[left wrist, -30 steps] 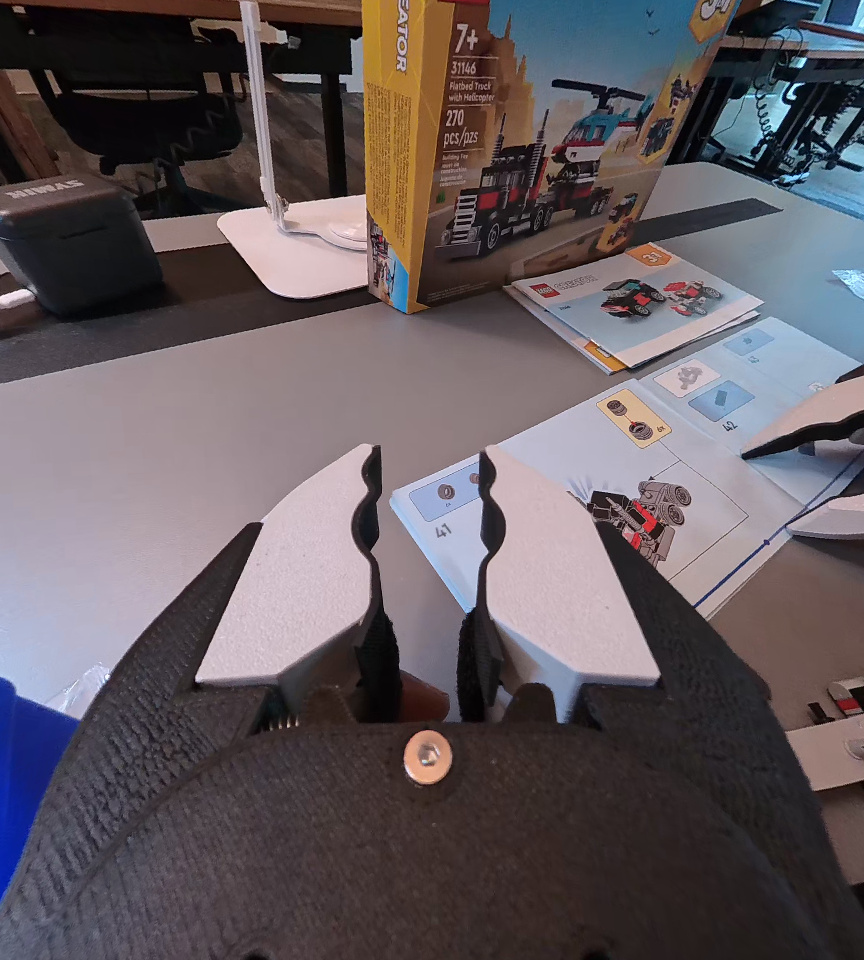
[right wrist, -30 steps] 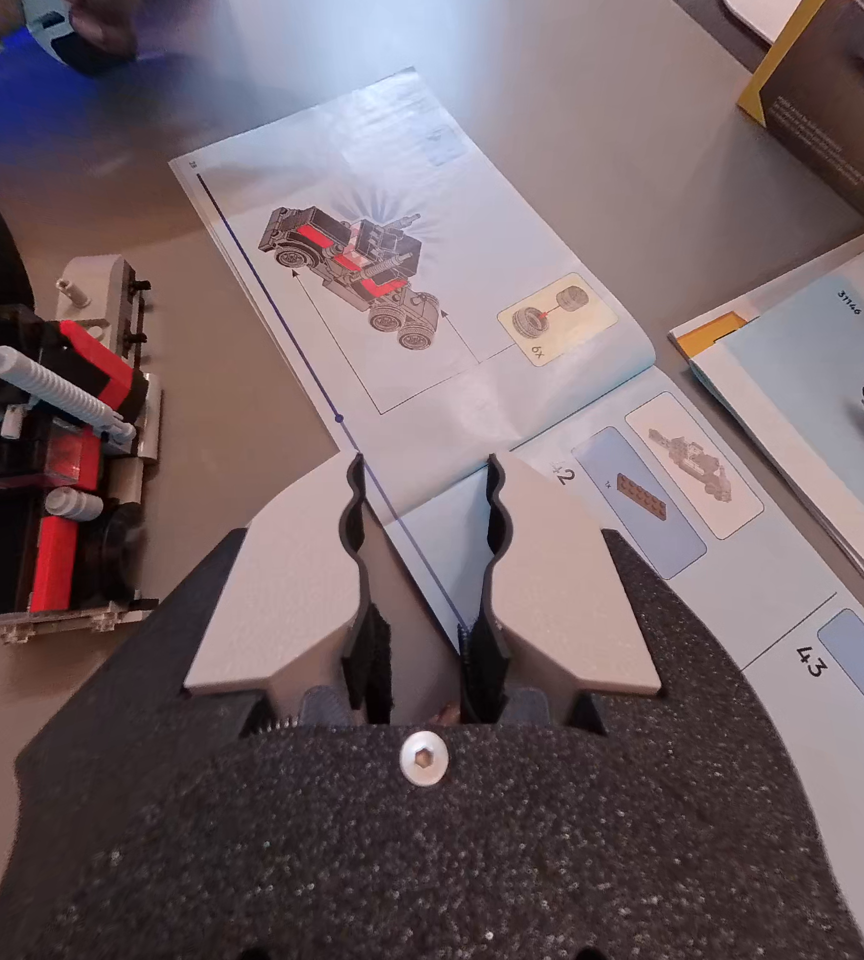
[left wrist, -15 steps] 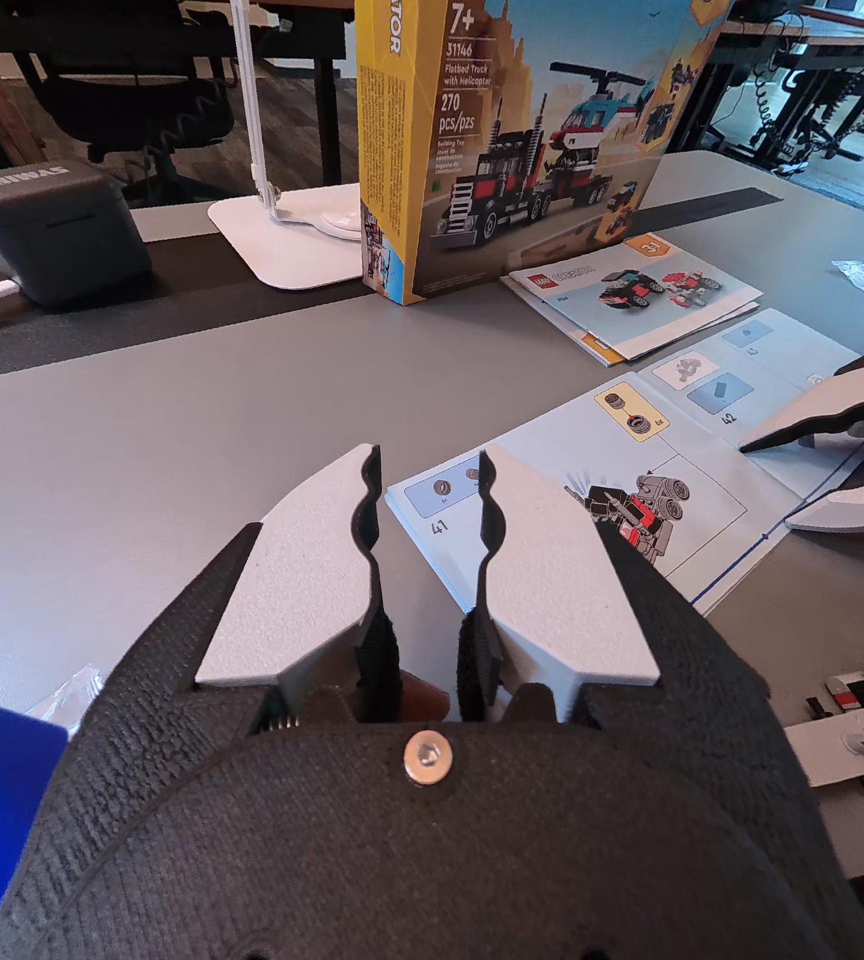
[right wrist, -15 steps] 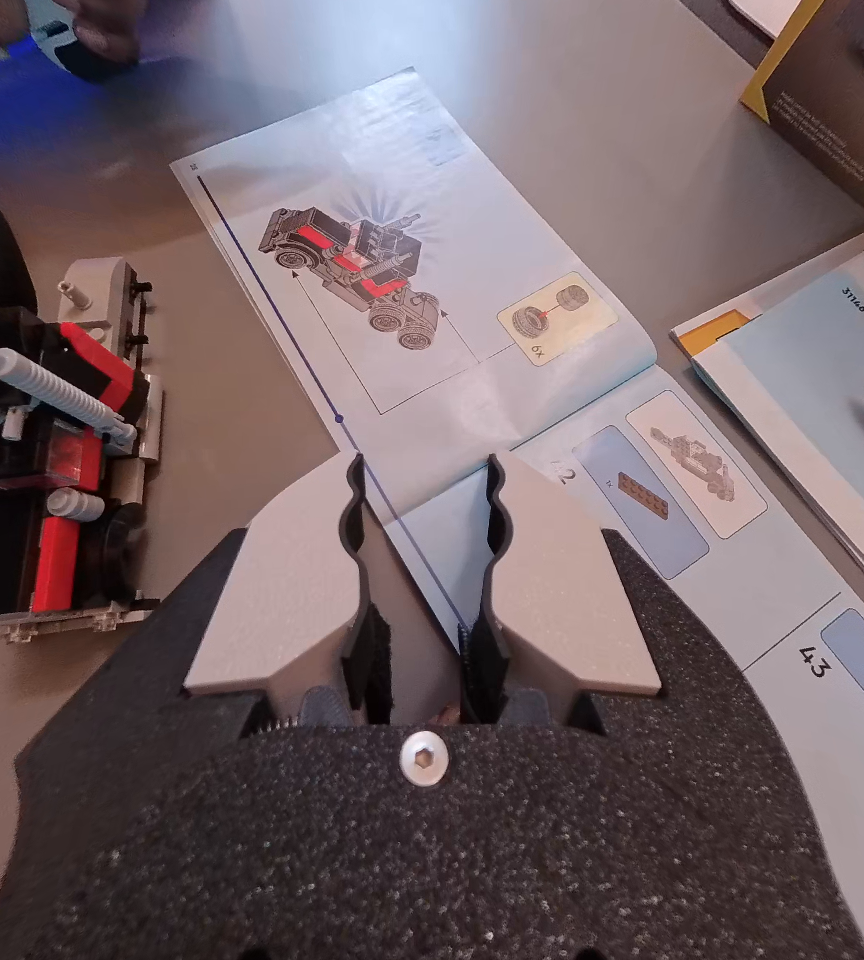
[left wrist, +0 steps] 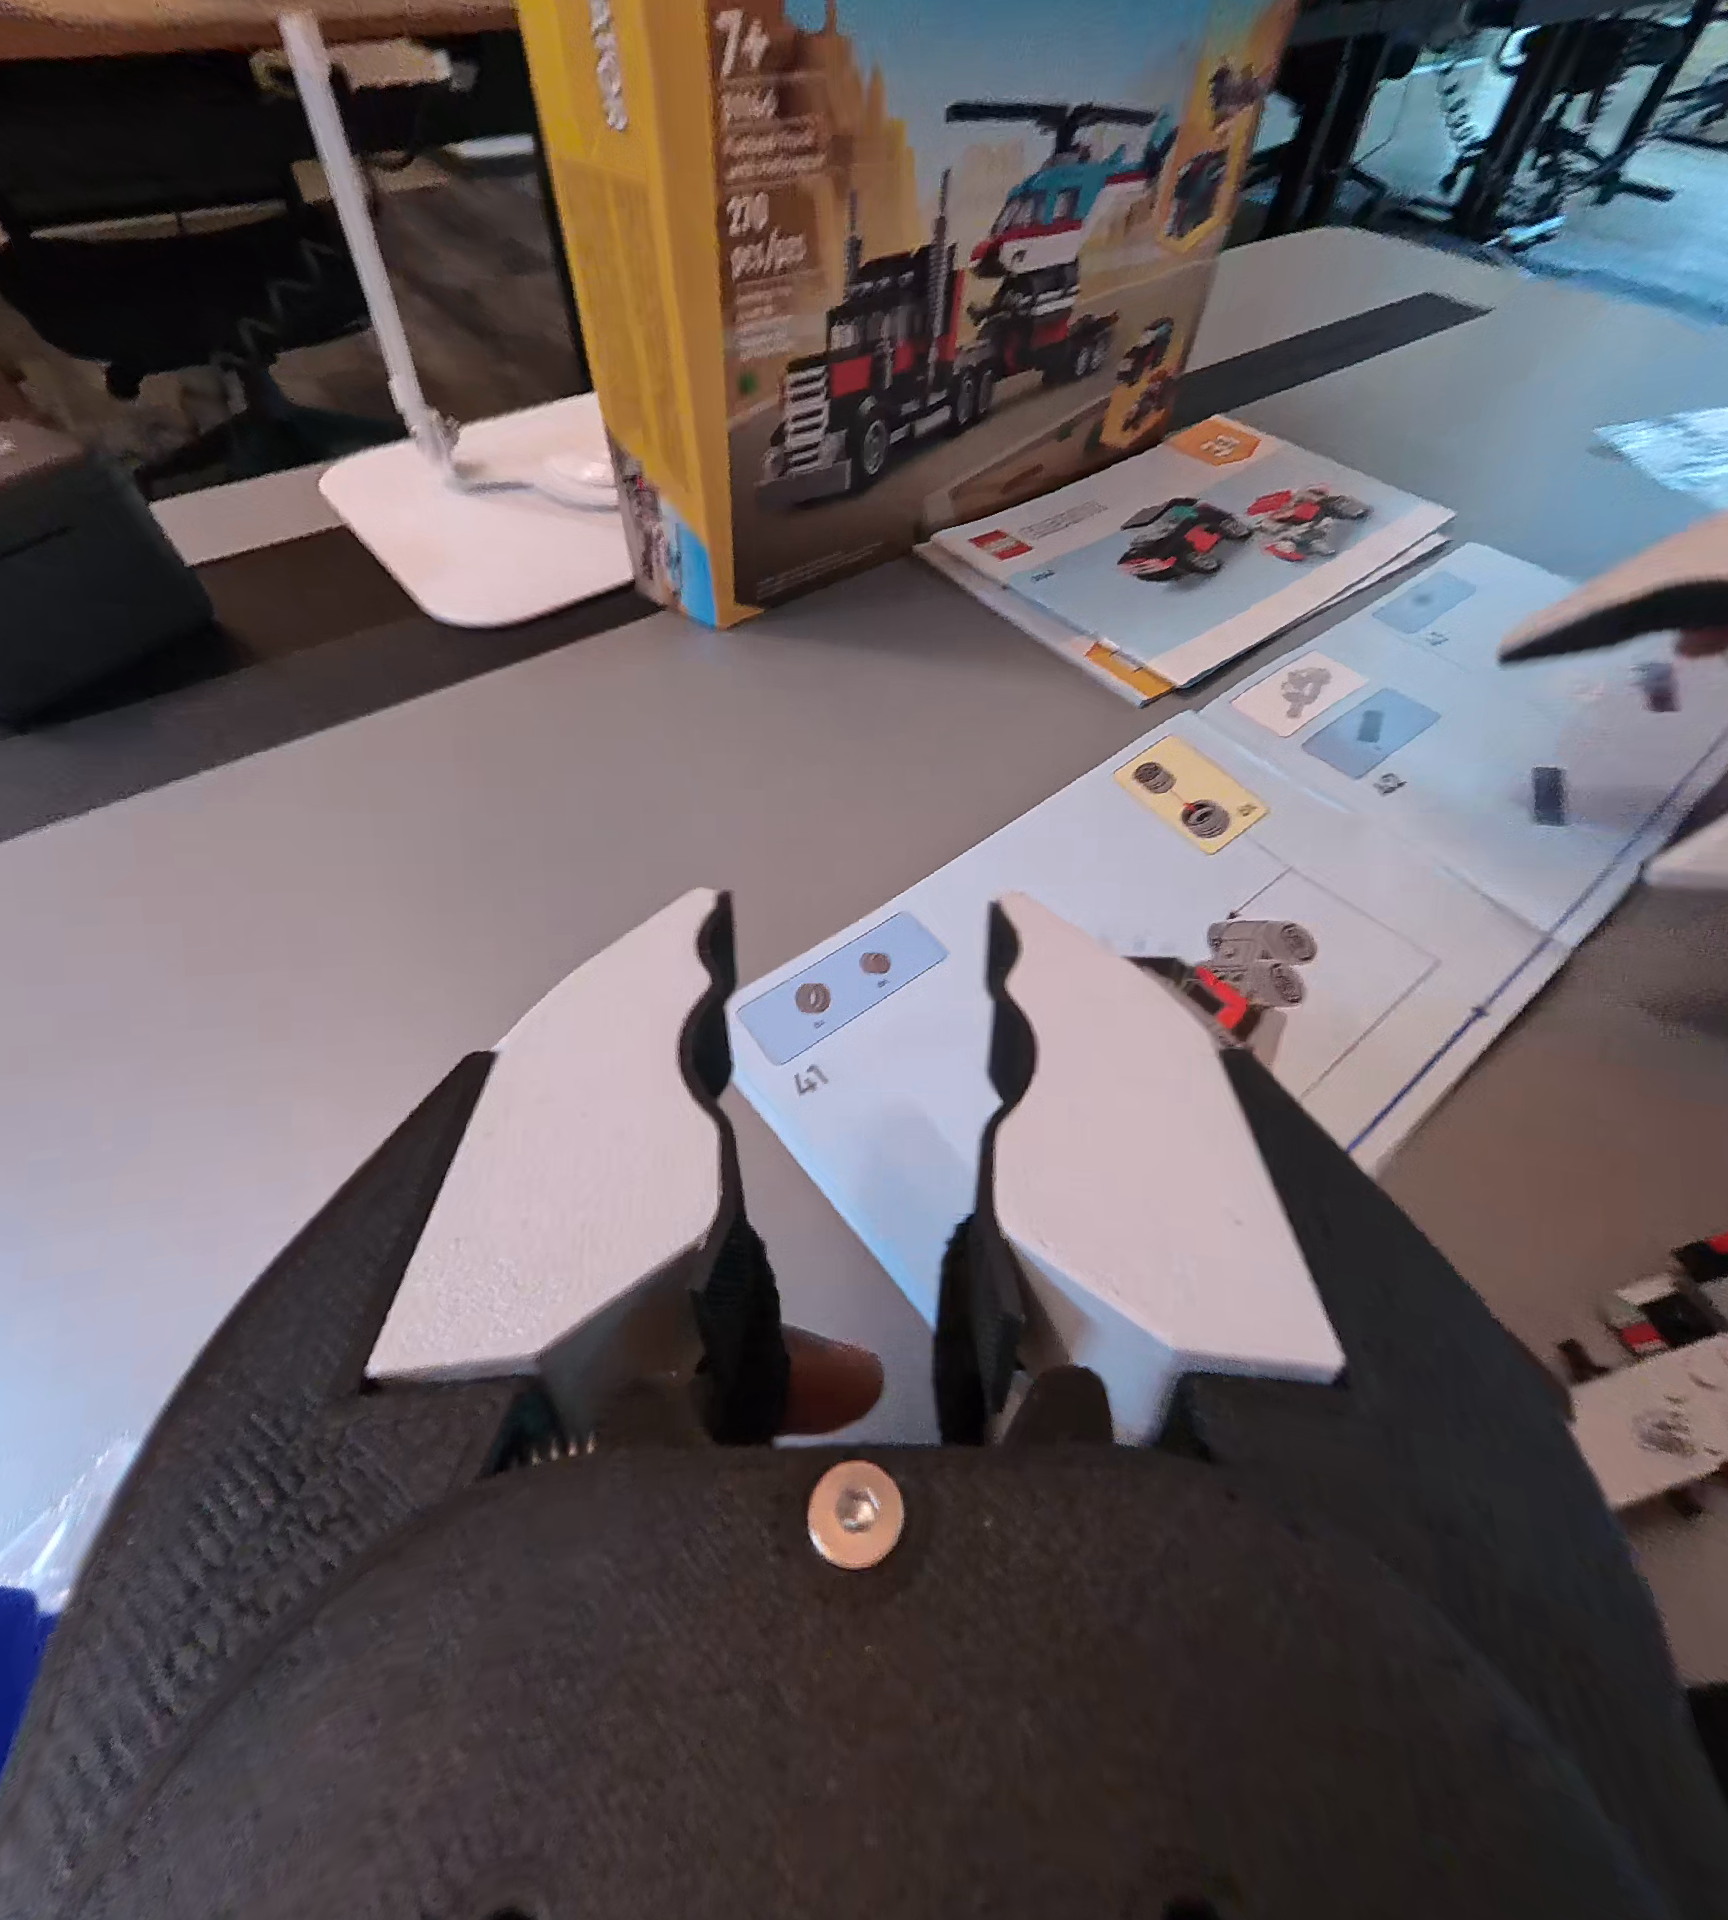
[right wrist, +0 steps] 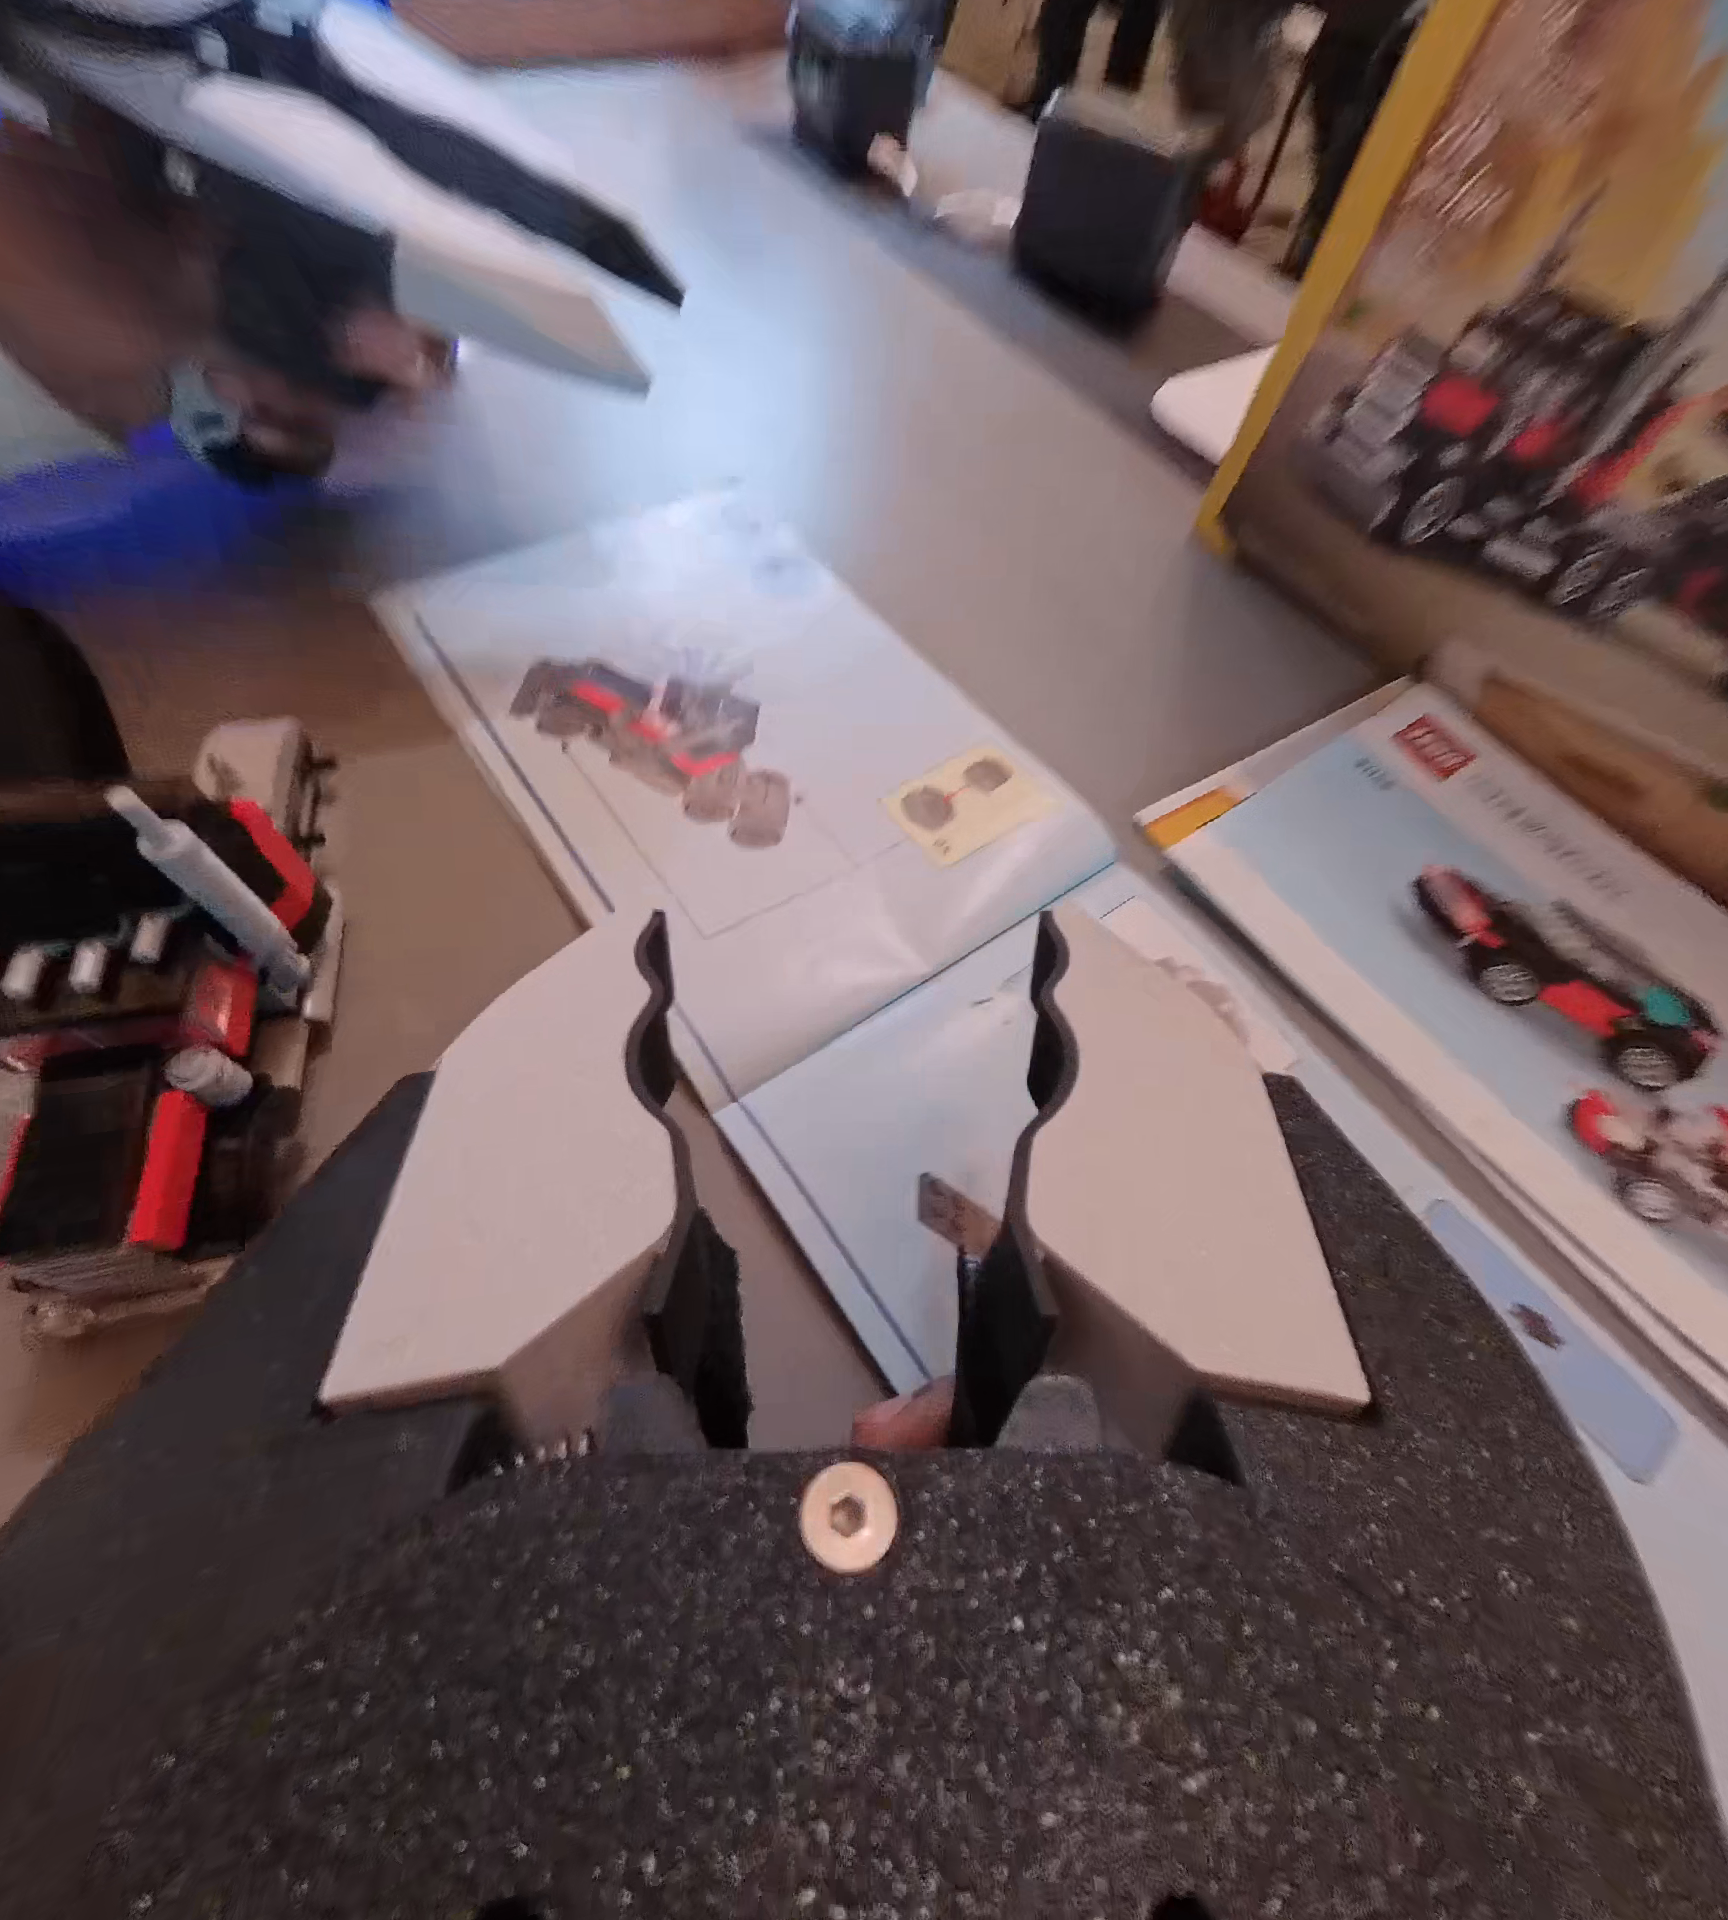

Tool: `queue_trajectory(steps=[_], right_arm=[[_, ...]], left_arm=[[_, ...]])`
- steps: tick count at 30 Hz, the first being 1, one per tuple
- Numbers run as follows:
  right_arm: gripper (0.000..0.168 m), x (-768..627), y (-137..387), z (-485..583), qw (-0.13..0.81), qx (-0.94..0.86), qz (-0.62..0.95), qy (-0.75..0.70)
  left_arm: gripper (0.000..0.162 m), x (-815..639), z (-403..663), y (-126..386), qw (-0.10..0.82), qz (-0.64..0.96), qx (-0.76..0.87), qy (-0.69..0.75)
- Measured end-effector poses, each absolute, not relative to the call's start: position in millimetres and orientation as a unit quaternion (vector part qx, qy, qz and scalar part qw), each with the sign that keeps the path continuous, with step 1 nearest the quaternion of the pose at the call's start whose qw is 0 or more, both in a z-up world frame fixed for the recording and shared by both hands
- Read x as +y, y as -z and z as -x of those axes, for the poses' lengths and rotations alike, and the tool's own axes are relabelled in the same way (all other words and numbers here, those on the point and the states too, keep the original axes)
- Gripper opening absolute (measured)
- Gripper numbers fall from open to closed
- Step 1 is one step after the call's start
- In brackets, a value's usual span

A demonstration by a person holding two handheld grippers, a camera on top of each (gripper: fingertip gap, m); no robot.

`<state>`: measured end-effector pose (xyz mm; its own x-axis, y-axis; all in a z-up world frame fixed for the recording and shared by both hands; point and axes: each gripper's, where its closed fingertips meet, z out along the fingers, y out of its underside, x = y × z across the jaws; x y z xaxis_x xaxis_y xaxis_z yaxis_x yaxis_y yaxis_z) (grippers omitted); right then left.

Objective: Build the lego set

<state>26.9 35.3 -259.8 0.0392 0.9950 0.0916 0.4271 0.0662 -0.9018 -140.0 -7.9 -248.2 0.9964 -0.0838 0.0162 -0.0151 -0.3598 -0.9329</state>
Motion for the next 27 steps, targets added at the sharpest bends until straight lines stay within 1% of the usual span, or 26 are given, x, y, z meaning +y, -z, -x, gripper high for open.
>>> queue_trajectory(steps=[1, 2, 3, 4, 6, 7, 9, 10, 11, 12, 13, 14, 15, 16, 19, 20, 22, 23, 24, 26, 27], right_arm=[[0.074, 39, 249, -30, 0.43, -0.588, 0.588, -0.352], [0.081, 42, 239, -33, 0.445, -0.574, 0.585, -0.36], [0.091, 45, 230, -37, 0.458, -0.562, 0.584, -0.365], [0.104, 46, 219, -42, 0.47, -0.551, 0.583, -0.369], [0.121, 46, 195, -55, 0.493, -0.528, 0.58, -0.376], [0.122, 45, 182, -64, 0.51, -0.517, 0.575, -0.377], [0.118, 44, 160, -83, 0.548, -0.485, 0.564, -0.383], [0.114, 42, 153, -91, 0.558, -0.47, 0.56, -0.392], [0.106, 39, 149, -98, 0.56, -0.458, 0.558, -0.406], [0.092, 34, 148, -103, 0.554, -0.456, 0.554, -0.423], [0.063, 23, 148, -105, 0.538, -0.469, 0.541, -0.445], [0.022, 5, 149, -107, 0.513, -0.497, 0.515, -0.473], [0.004, -12, 148, -107, 0.49, -0.523, 0.489, -0.498], [0.002, -22, 150, -106, 0.475, -0.532, 0.484, -0.507], [0.005, -48, 169, -98, 0.431, -0.588, 0.481, -0.487], [0.013, -55, 179, -94, 0.417, -0.606, 0.484, -0.474], [0.052, -65, 205, -85, 0.371, -0.634, 0.513, -0.443], [0.064, -69, 219, -82, 0.34, -0.653, 0.528, -0.423], [0.069, -73, 232, -79, 0.316, -0.671, 0.536, -0.403], [0.071, -77, 246, -72, 0.291, -0.7, 0.534, -0.374], [0.07, -78, 247, -67, 0.289, -0.704, 0.533, -0.37]], left_arm=[[0.059, -8, 136, 243, 0.571, 0.819, 0.039, 0.037], [0.083, -9, 132, 235, 0.579, 0.813, 0.045, 0.045], [0.12, -8, 128, 226, 0.591, 0.804, 0.047, 0.055], [0.146, -8, 122, 217, 0.601, 0.795, 0.048, 0.068], [0.146, -12, 109, 200, 0.612, 0.782, 0.067, 0.097], [0.146, -16, 102, 190, 0.622, 0.772, 0.076, 0.109], [0.145, -26, 86, 165, 0.643, 0.748, 0.095, 0.134], [0.145, -32, 79, 154, 0.651, 0.739, 0.103, 0.139], [0.144, -39, 72, 145, 0.654, 0.736, 0.11, 0.135], [0.142, -47, 67, 138, 0.654, 0.737, 0.117, 0.123], [0.136, -56, 63, 133, 0.651, 0.741, 0.124, 0.108], [0.111, -67, 58, 132, 0.644, 0.748, 0.133, 0.096], [0.05, -81, 50, 133, 0.629, 0.756, 0.155, 0.093], [0.002, -95, 40, 136, 0.617, 0.759, 0.183, 0.097], [0.0, -125, 14, 152, 0.589, 0.771, 0.205, 0.126], [0.0, -133, 8, 164, 0.572, 0.782, 0.212, 0.127], [0.004, -142, 4, 189, 0.541, 0.806, 0.22, 0.102], [0.008, -145, 4, 201, 0.527, 0.816, 0.219, 0.088], [0.013, -147, 4, 212, 0.515, 0.826, 0.215, 0.081], [0.024, -149, -3, 228, 0.497, 0.838, 0.206, 0.096], [0.027, -149, -8, 234, 0.489, 0.841, 0.204, 0.11]])
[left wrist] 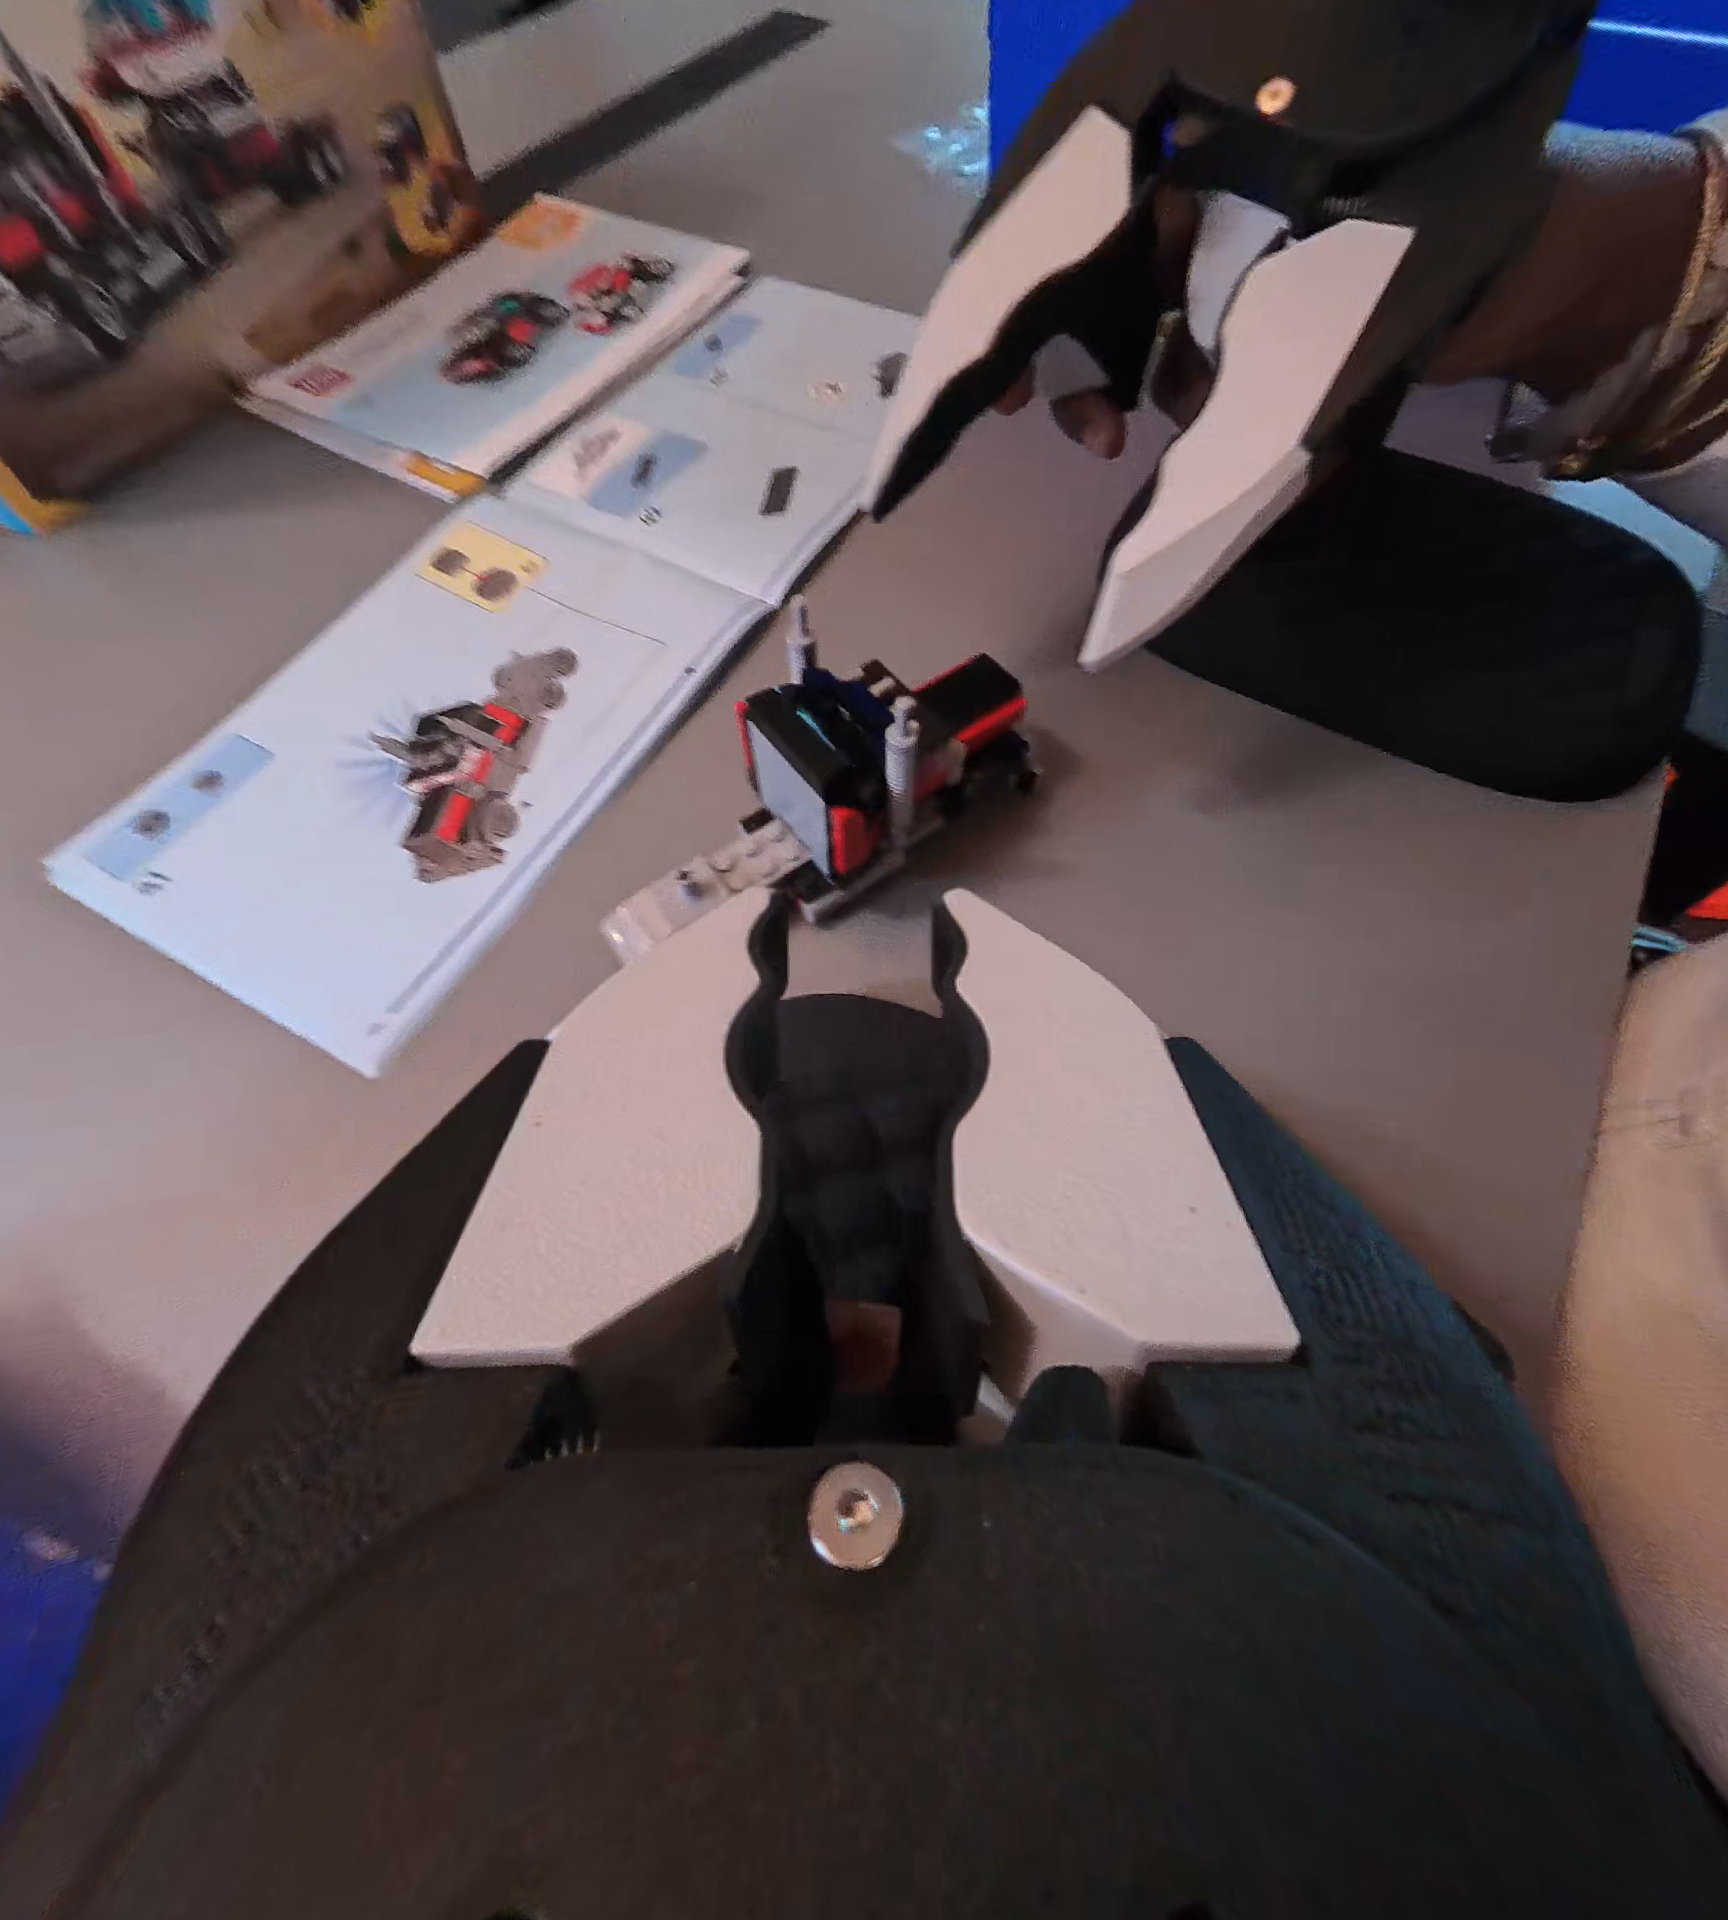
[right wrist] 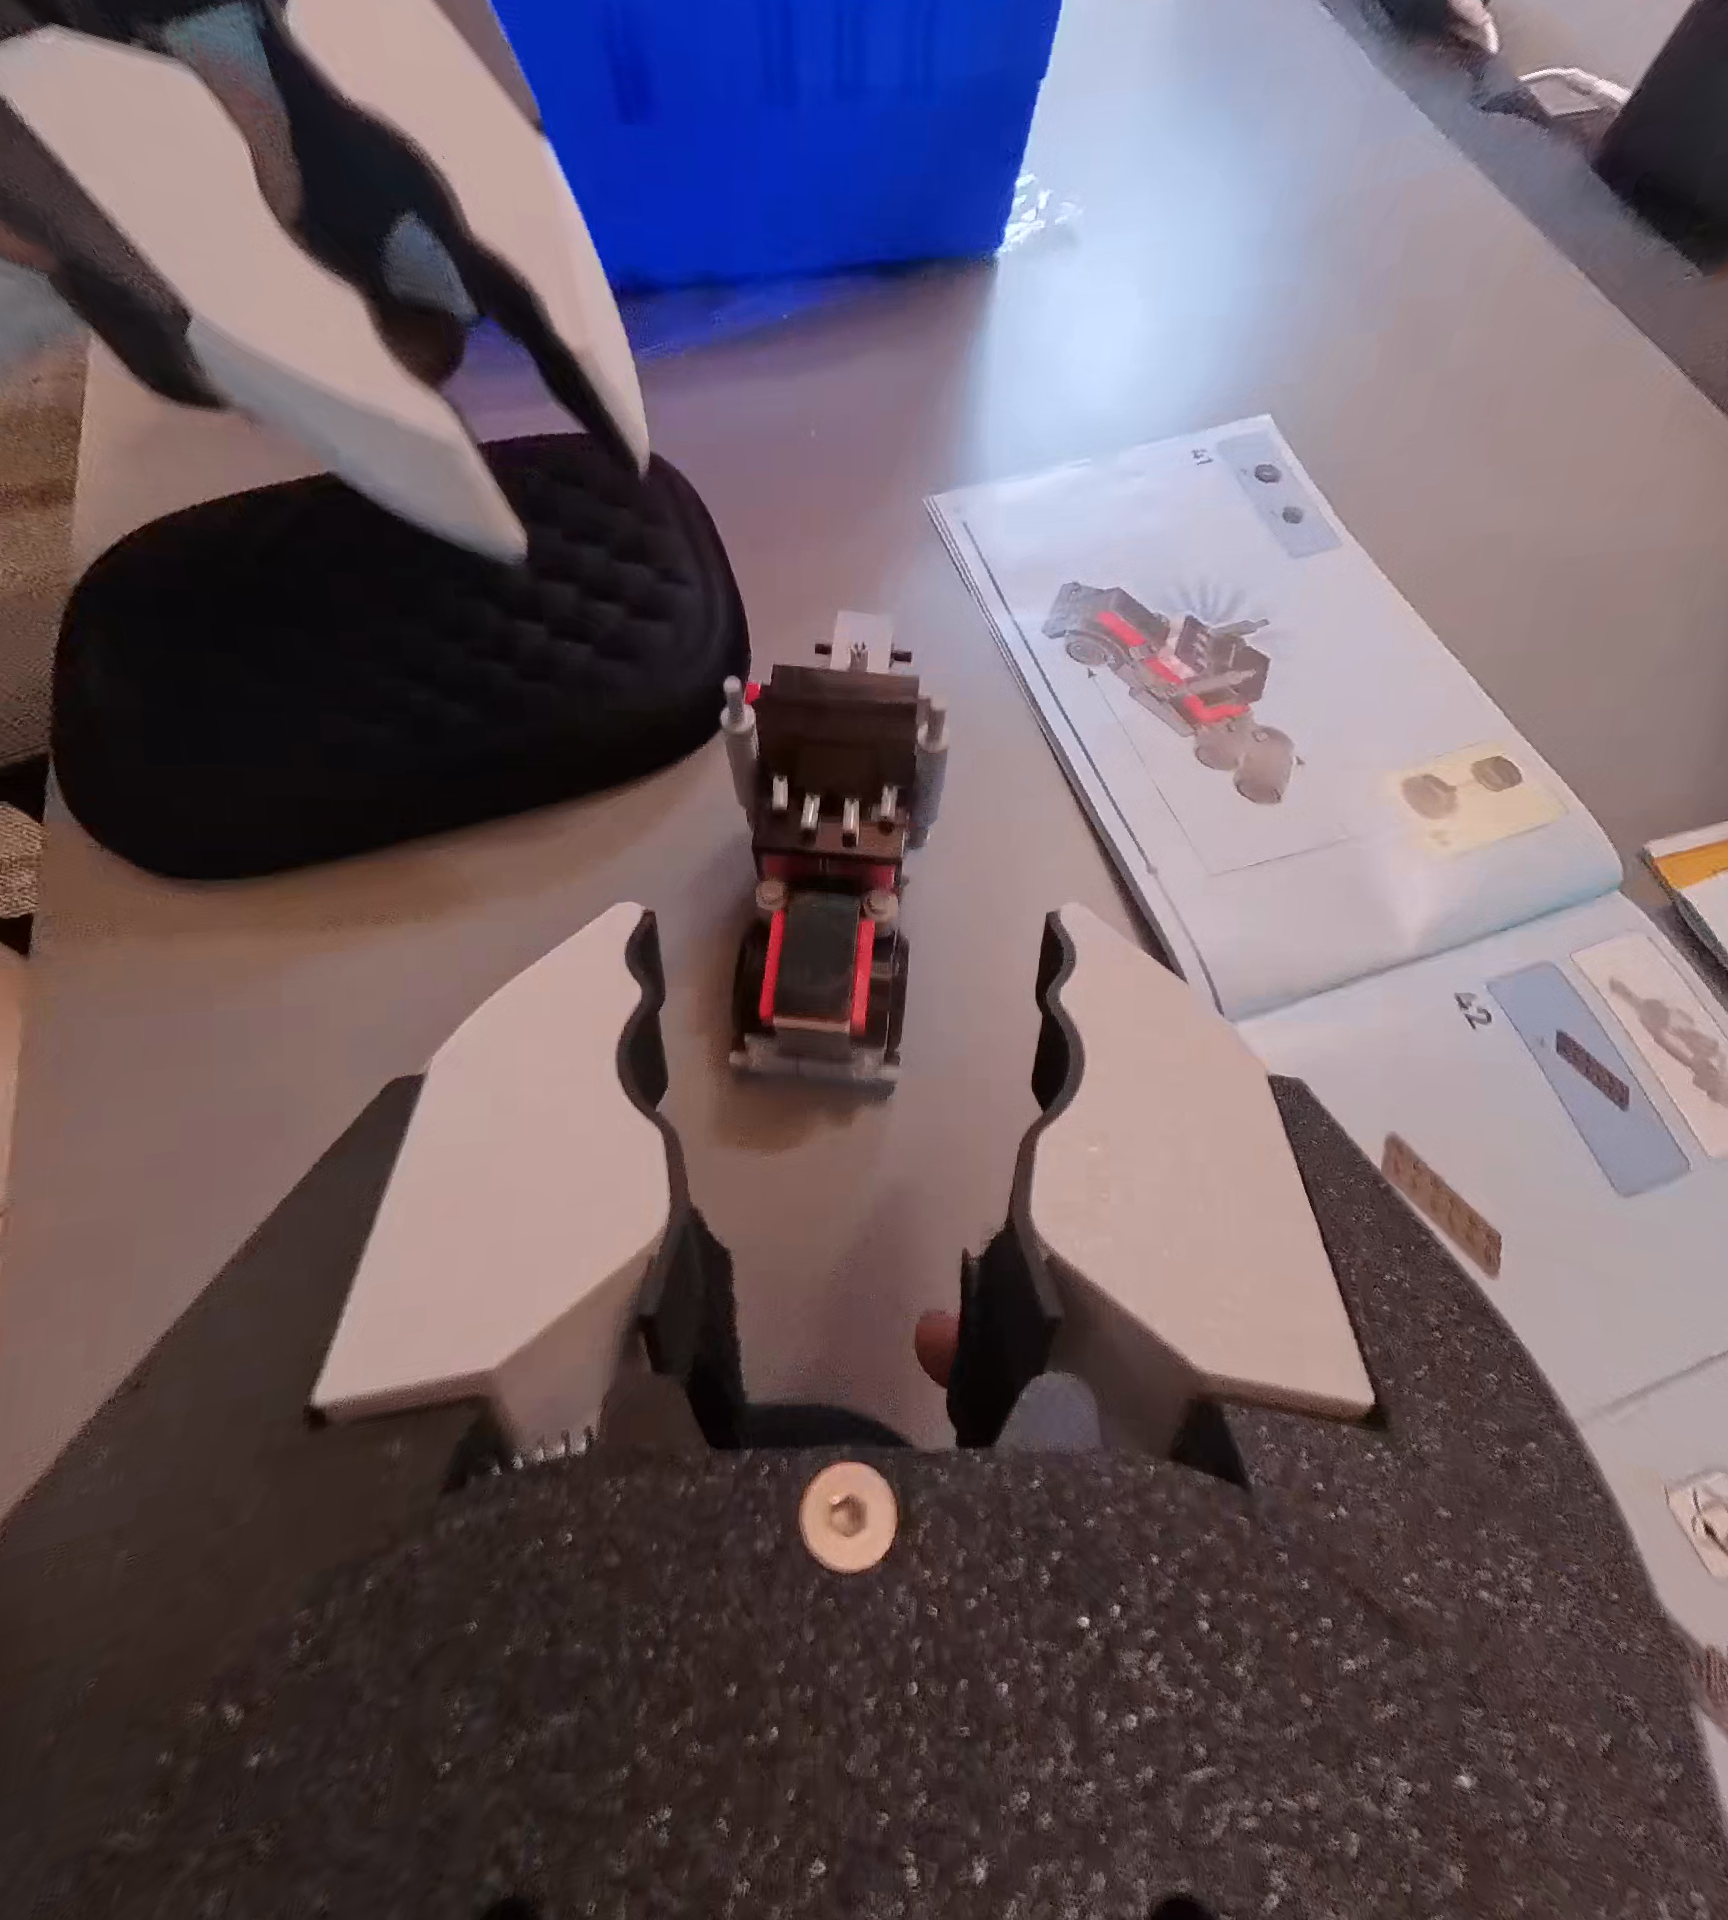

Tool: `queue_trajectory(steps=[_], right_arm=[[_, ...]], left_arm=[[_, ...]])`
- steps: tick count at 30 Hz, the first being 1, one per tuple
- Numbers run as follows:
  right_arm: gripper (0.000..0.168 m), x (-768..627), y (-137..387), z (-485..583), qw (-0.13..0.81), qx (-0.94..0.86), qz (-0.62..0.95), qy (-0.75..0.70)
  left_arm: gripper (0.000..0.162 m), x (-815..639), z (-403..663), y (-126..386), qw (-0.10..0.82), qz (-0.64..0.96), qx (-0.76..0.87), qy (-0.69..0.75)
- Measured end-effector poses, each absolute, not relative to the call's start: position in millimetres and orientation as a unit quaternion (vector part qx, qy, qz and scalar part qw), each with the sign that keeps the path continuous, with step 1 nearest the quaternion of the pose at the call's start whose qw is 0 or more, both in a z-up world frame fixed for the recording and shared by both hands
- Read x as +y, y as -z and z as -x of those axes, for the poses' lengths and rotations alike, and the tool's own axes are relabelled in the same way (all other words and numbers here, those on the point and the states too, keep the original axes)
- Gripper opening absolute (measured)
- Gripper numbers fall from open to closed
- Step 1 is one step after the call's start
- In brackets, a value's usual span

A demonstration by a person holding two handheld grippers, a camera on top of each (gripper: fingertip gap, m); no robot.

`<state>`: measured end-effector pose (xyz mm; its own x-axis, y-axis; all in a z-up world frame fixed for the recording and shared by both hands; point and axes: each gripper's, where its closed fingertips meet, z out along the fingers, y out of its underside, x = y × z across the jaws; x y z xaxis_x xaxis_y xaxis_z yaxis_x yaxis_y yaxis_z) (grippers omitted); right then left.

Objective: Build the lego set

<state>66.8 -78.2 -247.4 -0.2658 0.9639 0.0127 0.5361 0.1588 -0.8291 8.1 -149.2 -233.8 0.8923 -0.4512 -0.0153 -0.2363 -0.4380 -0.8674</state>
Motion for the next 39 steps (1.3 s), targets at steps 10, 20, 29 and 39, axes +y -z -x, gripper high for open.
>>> queue_trajectory(steps=[10, 20, 29, 39], right_arm=[[0.054, -89, 282, -36, 0.241, -0.726, 0.564, -0.312], [0.041, -91, 285, -25, 0.27, -0.72, 0.565, -0.301], [0.041, -91, 285, -22, 0.271, -0.719, 0.56, -0.31], [0.041, -89, 285, -22, 0.28, -0.715, 0.559, -0.312]], left_arm=[[0.071, -125, -2, 255, 0.458, 0.866, 0.15, 0.133], [0.094, -103, 20, 263, 0.458, 0.872, 0.106, 0.136], [0.092, -71, 36, 236, 0.486, 0.86, 0.1, 0.114], [0.092, -92, 2, 215, 0.455, 0.877, 0.11, 0.112]])
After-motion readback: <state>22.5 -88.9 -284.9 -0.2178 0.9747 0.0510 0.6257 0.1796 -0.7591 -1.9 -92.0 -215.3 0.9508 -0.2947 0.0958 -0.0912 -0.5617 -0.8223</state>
